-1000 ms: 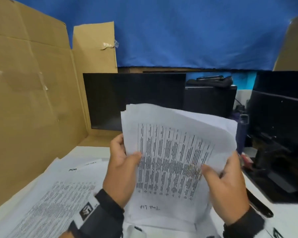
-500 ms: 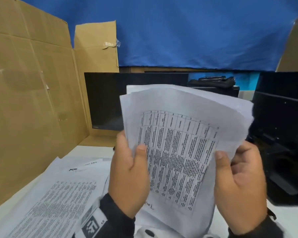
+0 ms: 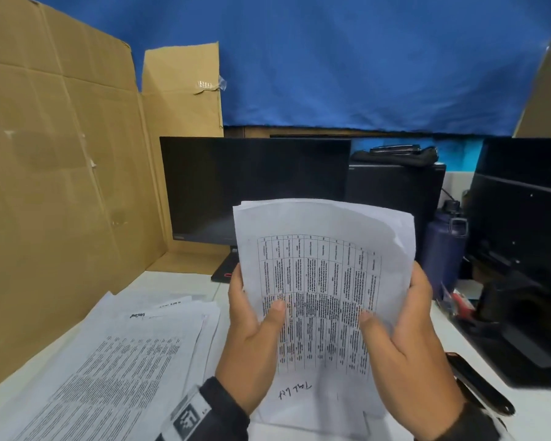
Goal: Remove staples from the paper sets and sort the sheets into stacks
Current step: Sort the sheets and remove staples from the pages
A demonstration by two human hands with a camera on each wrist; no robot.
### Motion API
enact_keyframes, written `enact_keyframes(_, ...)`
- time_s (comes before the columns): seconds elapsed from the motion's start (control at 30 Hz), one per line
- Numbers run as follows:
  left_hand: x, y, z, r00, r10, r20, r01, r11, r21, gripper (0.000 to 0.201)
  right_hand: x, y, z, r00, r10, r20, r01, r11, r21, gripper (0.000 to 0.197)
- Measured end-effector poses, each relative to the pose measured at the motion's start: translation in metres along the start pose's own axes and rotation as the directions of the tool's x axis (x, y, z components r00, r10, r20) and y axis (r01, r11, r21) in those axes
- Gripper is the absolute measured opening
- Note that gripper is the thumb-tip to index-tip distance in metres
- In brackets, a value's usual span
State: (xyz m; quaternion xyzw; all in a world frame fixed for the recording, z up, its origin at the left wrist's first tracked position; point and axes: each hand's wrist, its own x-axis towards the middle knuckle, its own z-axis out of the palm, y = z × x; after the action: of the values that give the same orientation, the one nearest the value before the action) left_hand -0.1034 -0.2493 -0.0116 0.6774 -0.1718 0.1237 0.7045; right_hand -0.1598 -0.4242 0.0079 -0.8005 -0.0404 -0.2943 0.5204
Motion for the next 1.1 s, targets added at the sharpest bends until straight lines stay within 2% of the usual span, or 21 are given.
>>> enact_keyframes(0.13,0.002,-0.006,0.0,0.989,0.09,-0.117,-0.072,0.987,0.143,0.04,0.007,-0.019,-0.01,0.988,-0.124,-0.093,0.124,0.992,-0.008,0.101)
enact_keyframes(0.23,0.002,-0.001,0.004,0.983,0.122,-0.136,-0.094,0.975,0.199,0.029,0.016,-0.028,-0.02,0.949,-0.276,-0.151,0.248,0.951,-0.183,0.11)
enact_keyframes(0.3,0.003,0.003,0.005,0.984,0.115,-0.137,-0.091,0.981,0.17,0.03,0.023,-0.033,-0.028,0.902,-0.39,-0.183,0.306,0.88,-0.363,0.108)
enact_keyframes(0.37,0.002,0.005,0.005,0.99,0.064,-0.123,-0.054,0.995,0.081,0.033,0.032,-0.036,-0.037,0.882,-0.448,-0.145,0.324,0.801,-0.503,0.092)
enact_keyframes(0.47,0.001,0.002,0.003,0.996,-0.059,-0.073,0.055,0.997,-0.053,0.034,0.041,-0.039,-0.045,0.895,-0.433,-0.106,0.309,0.774,-0.553,0.061)
enact_keyframes(0.57,0.001,-0.004,-0.001,0.987,-0.156,-0.027,0.153,0.984,-0.089,0.034,0.047,-0.039,-0.048,0.901,-0.421,-0.109,0.33,0.825,-0.458,0.051)
enact_keyframes(0.63,0.002,-0.007,-0.003,0.984,-0.177,-0.032,0.175,0.983,-0.063,0.031,0.051,-0.037,-0.048,0.909,-0.409,-0.085,0.336,0.837,-0.432,0.047)
enact_keyframes(0.8,0.009,-0.001,-0.004,0.989,-0.116,-0.094,0.116,0.993,-0.003,0.03,0.067,-0.043,-0.043,0.932,-0.359,-0.048,0.307,0.853,-0.422,0.043)
enact_keyframes(0.9,0.016,0.013,-0.006,0.988,-0.021,-0.151,0.034,0.996,0.082,0.026,0.077,-0.057,-0.035,0.909,-0.415,-0.041,0.354,0.82,-0.451,0.045)
enact_keyframes(1.0,0.021,0.022,-0.01,0.977,0.077,-0.201,-0.039,0.982,0.186,0.024,0.079,-0.067,-0.026,0.866,-0.492,-0.088,0.391,0.776,-0.495,0.046)
enact_keyframes(1.1,0.018,0.018,-0.012,0.96,0.097,-0.263,-0.029,0.967,0.252,0.021,0.073,-0.064,-0.017,0.857,-0.512,-0.059,0.41,0.747,-0.523,0.049)
